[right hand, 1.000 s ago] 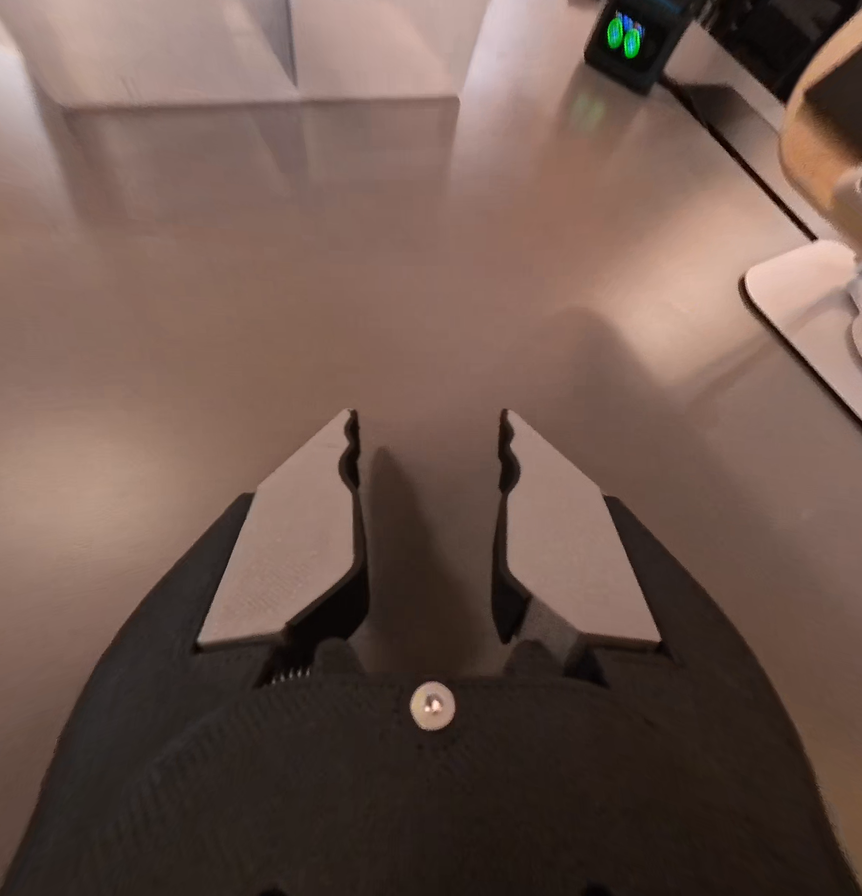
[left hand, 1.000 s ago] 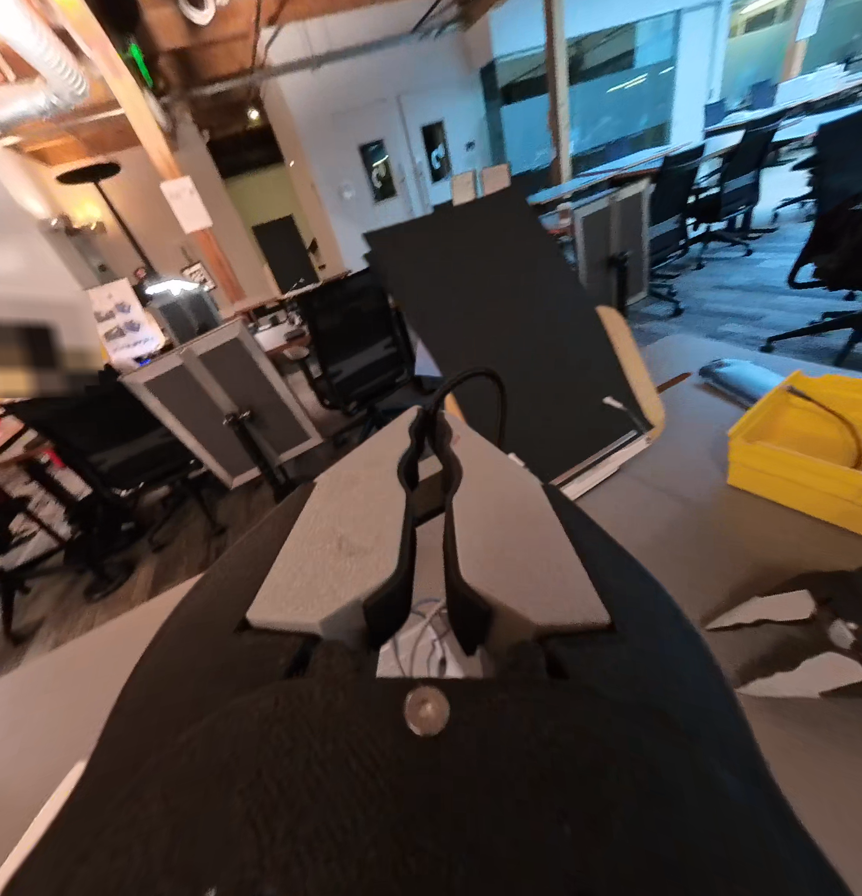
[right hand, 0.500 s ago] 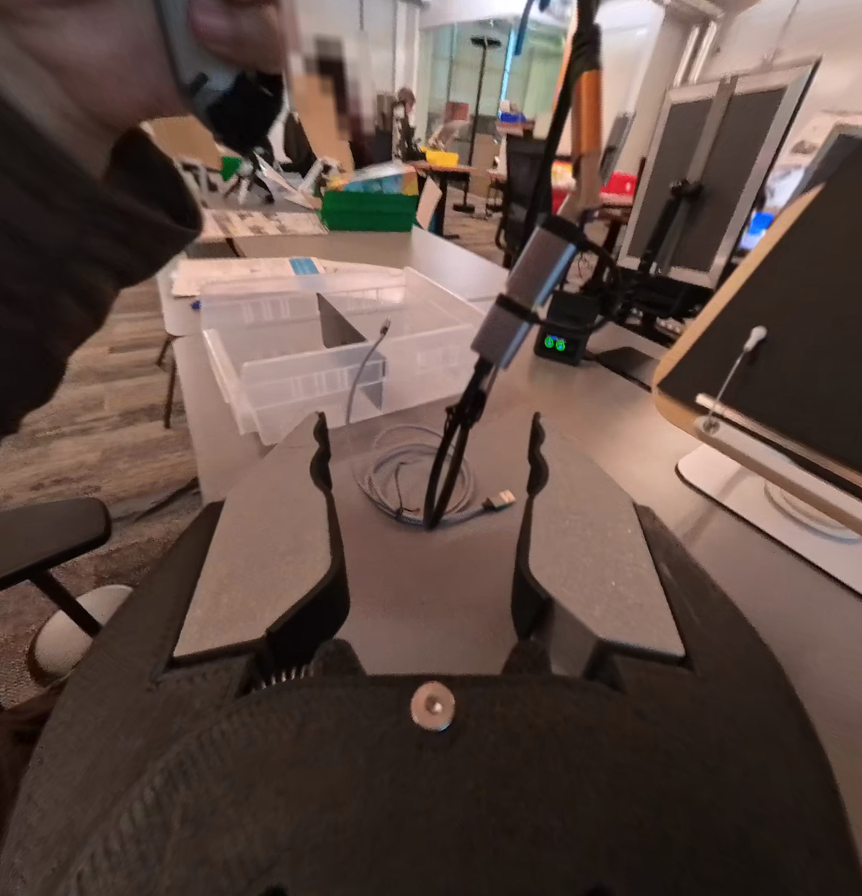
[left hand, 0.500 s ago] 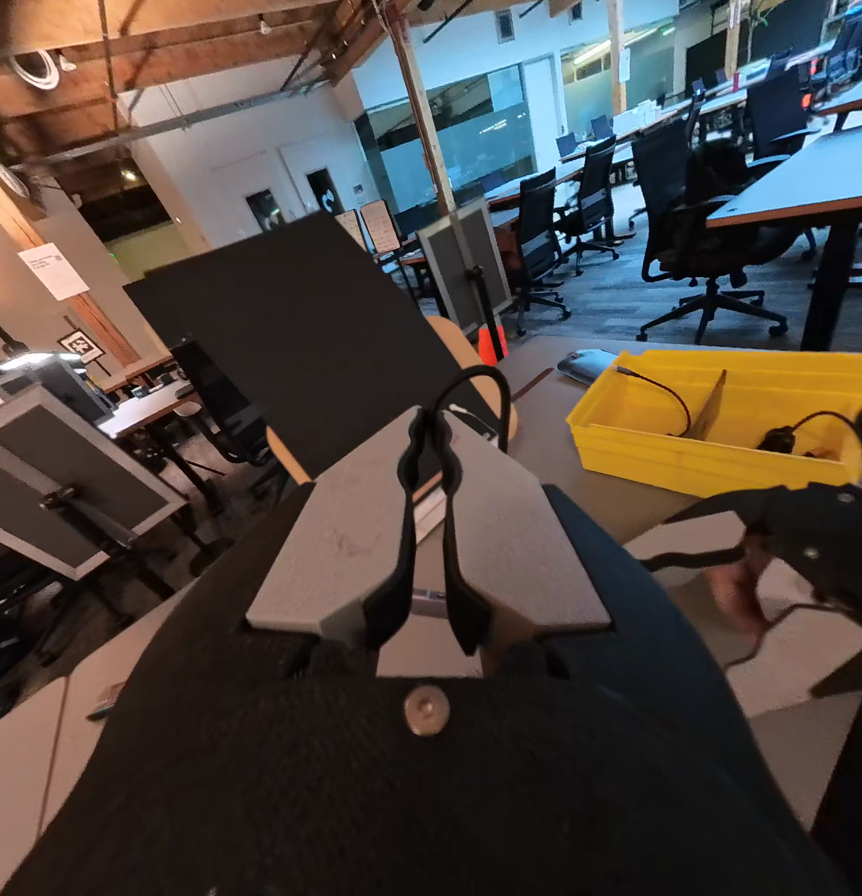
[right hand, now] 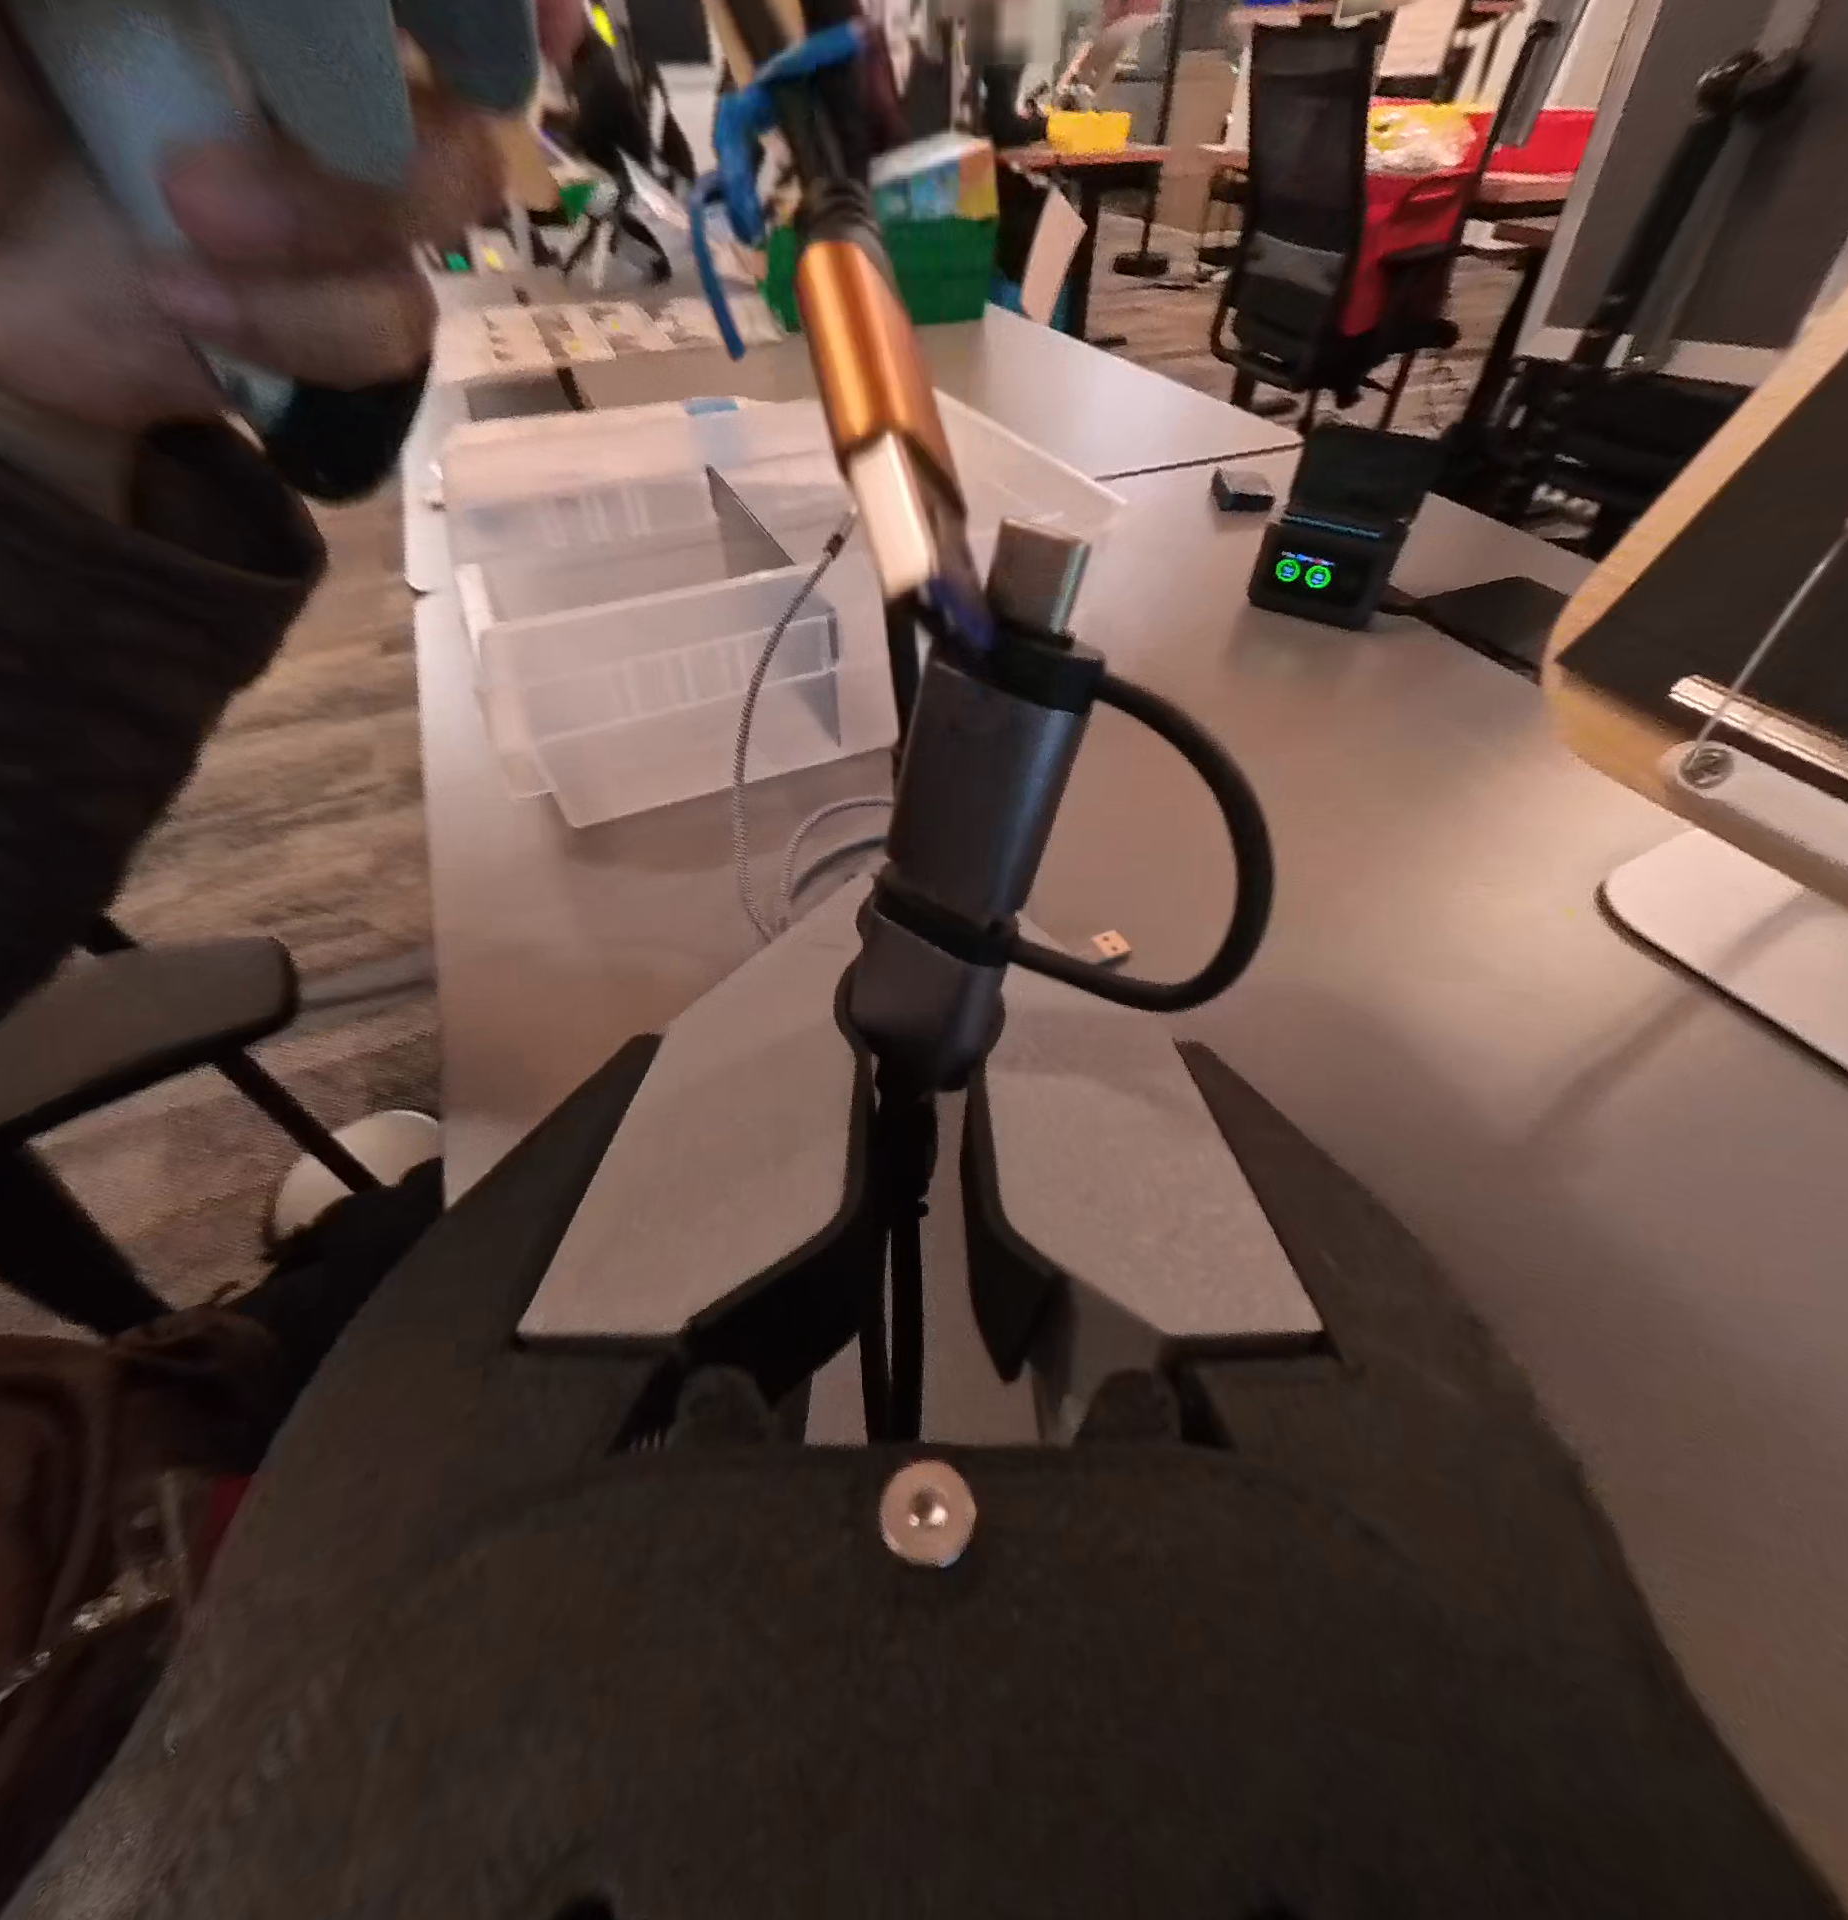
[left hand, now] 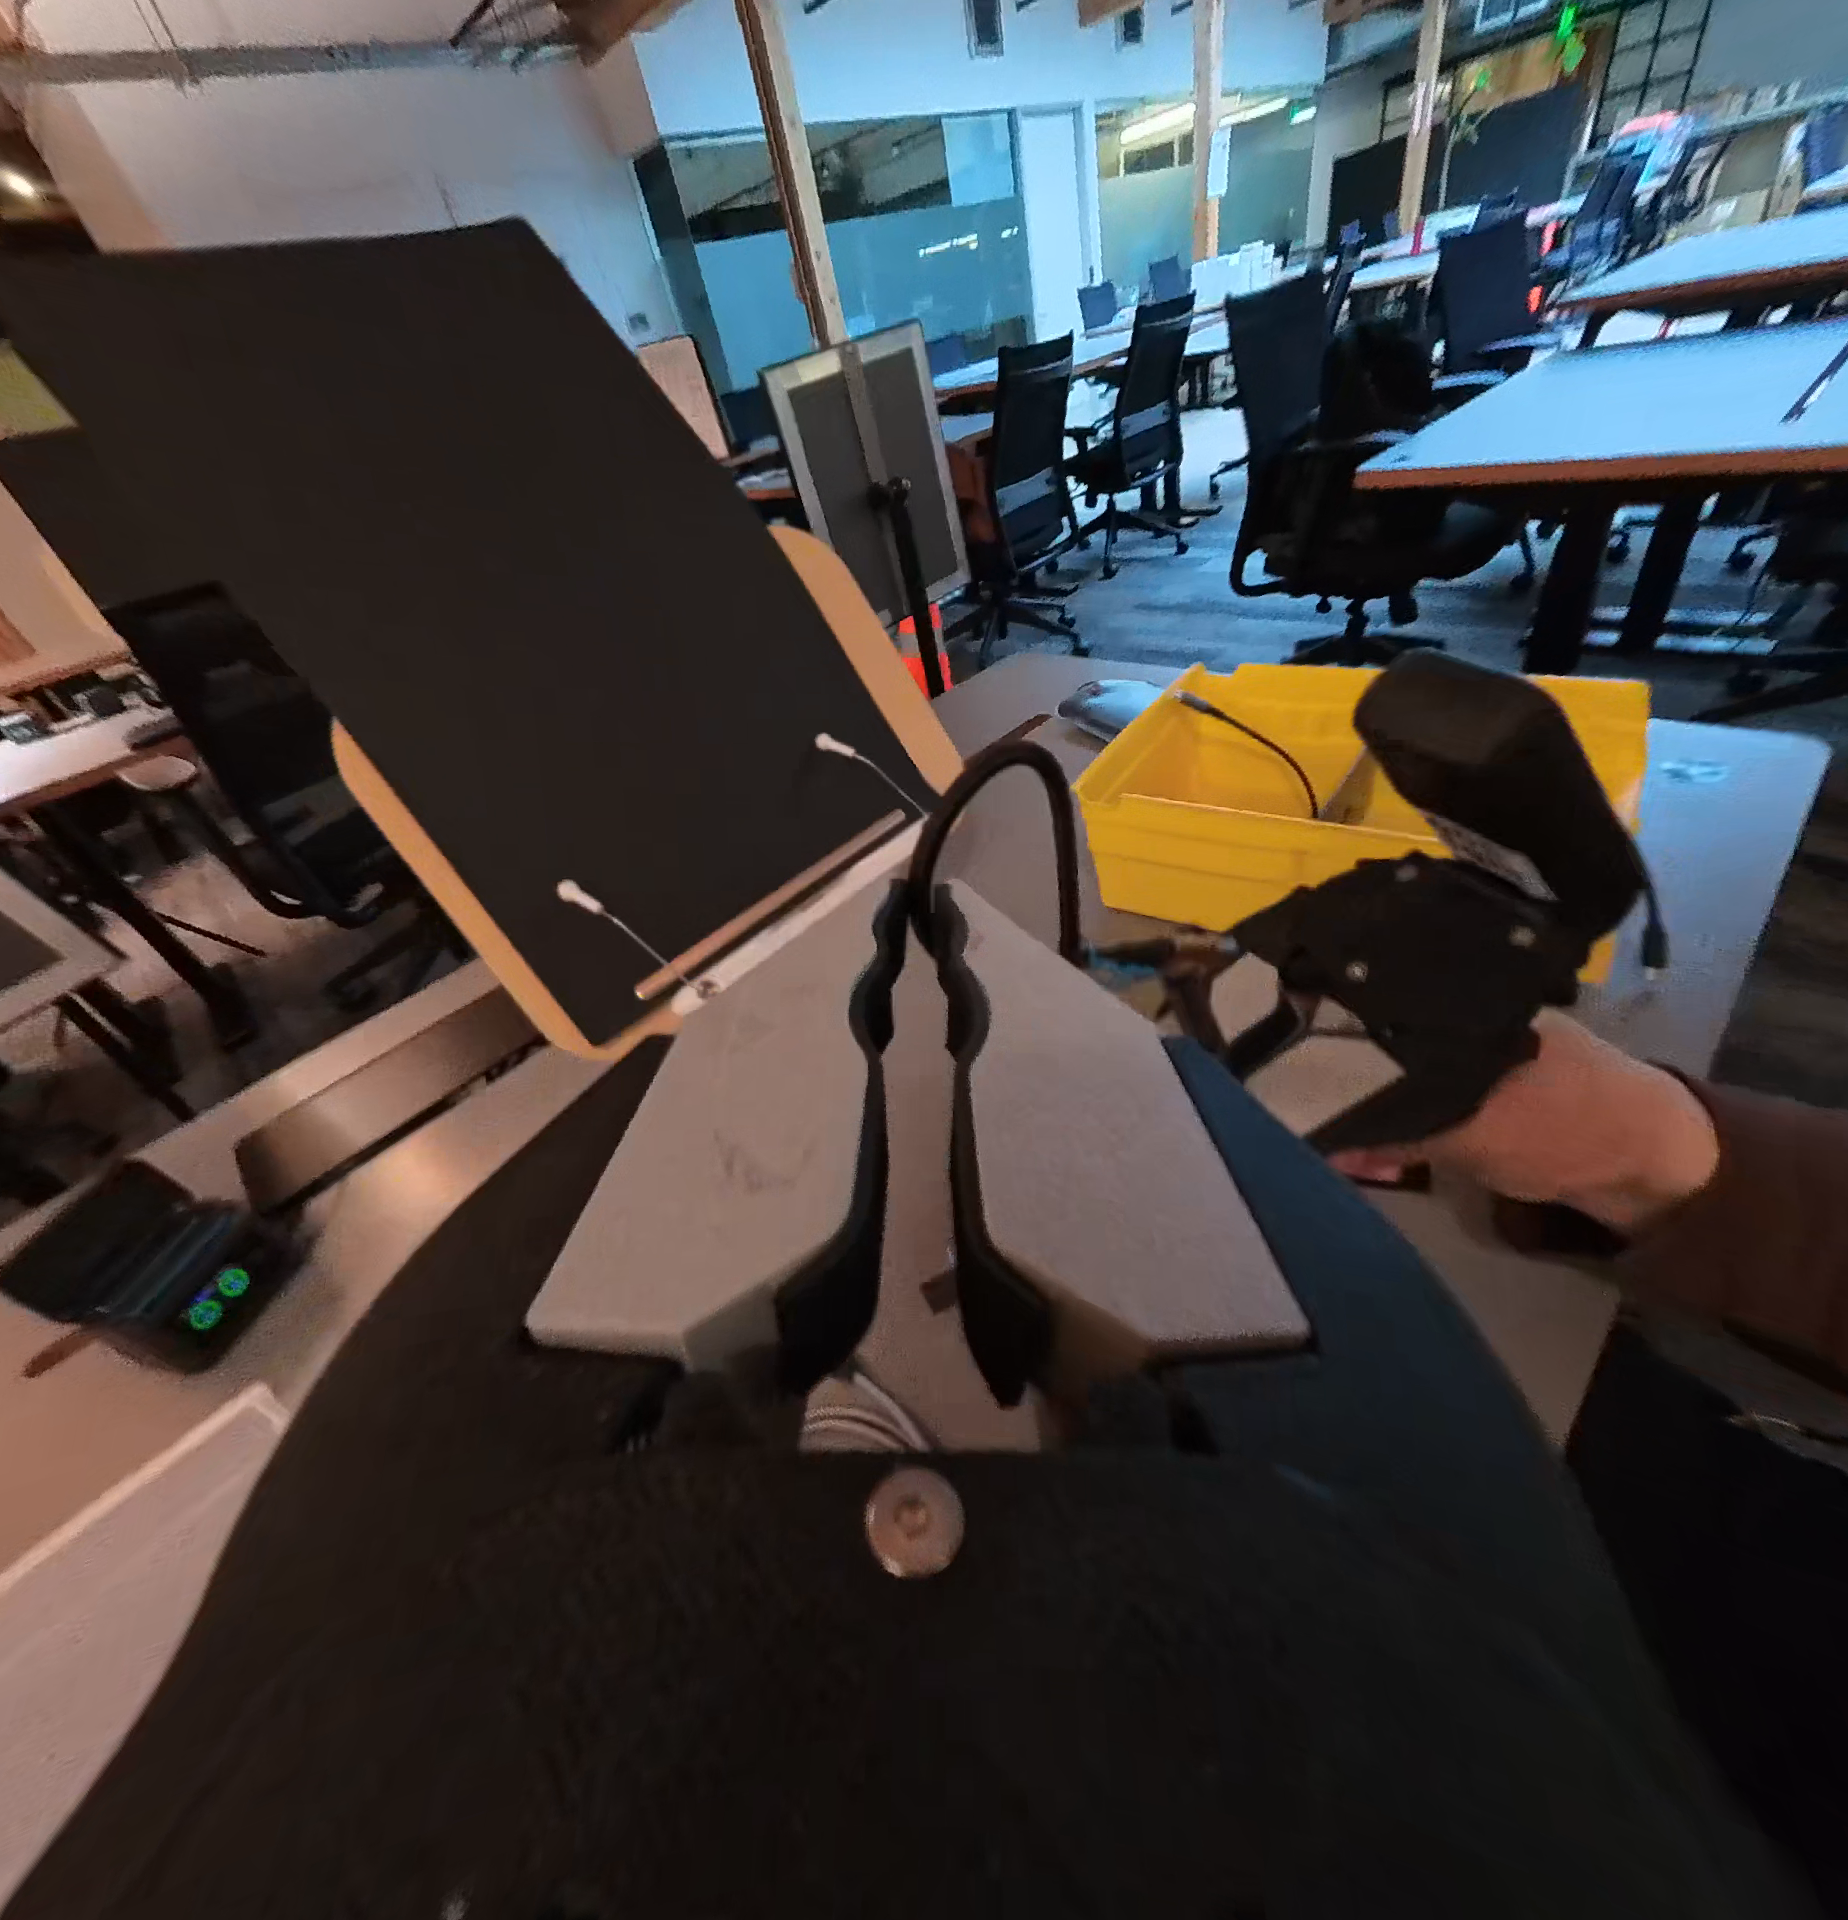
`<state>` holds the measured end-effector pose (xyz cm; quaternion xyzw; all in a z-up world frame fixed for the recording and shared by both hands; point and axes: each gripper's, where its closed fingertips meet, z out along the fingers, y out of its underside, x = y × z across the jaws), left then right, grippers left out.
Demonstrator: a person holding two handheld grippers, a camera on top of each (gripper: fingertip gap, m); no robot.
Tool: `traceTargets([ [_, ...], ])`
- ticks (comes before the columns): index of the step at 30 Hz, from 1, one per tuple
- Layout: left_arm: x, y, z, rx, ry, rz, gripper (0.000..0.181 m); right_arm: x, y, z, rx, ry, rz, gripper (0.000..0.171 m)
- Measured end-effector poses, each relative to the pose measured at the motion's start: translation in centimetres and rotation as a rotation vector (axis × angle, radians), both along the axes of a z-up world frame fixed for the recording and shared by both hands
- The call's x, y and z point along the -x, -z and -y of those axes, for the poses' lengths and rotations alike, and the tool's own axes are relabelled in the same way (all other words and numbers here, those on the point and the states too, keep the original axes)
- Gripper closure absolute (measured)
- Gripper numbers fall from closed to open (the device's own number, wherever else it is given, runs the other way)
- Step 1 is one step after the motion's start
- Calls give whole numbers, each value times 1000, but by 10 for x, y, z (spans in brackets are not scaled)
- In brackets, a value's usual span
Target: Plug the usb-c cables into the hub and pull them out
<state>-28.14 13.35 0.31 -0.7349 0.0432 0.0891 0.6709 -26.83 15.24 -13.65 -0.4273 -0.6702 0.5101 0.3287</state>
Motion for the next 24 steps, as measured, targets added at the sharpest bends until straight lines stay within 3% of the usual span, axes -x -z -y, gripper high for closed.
traceTargets([
  [4, 15, 22, 24, -7, 5, 93, 175, -6, -2, -8, 116, -42, 14, 164],
  [10, 29, 74, 46, 77, -23, 169, 150, -17, -13, 1, 379, -205, 3, 165],
  [13, 15, 94, 47, 96, 56, 217, 145, -28, -27, 12, 449, -306, -28, 165],
  [19, -35, 113, 37, 143, 304, 276, 135, -42, -40, 30, 346, -365, -83, 165],
  [21, -46, 112, 35, 136, 348, 266, 137, -48, -46, 36, 333, -393, -107, 165],
  [24, -63, 108, 37, 107, 434, 243, 159, -59, -51, 50, 317, -470, -129, 165],
])
